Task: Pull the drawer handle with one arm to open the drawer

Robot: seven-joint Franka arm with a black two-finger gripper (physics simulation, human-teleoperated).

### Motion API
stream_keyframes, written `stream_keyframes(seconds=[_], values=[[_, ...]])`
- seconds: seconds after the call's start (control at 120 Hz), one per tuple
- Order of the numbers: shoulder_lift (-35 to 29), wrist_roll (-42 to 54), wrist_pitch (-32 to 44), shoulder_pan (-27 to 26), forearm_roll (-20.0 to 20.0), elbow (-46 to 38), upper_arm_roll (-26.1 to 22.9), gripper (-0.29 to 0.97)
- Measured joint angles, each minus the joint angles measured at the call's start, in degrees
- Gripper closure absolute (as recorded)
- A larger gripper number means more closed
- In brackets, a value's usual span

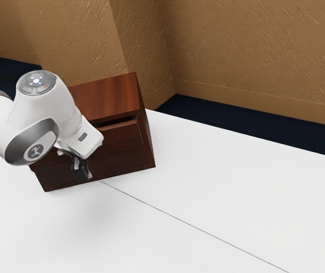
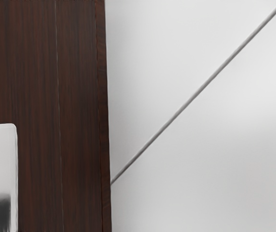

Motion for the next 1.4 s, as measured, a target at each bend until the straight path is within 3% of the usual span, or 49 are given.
stream_keyframes(seconds=[0.175, 0.492, 1.4], values=[[-1.8, 0.1, -0.5, -0.6, 0.2, -0.5, 0.0, 0.18], [-4.7, 0.2, -1.7, -0.9, 0.7, -1.9, 0.0, 0.04], [-15.0, 0.1, -5.2, -4.1, 0.7, -9.1, 0.1, 0.01]])
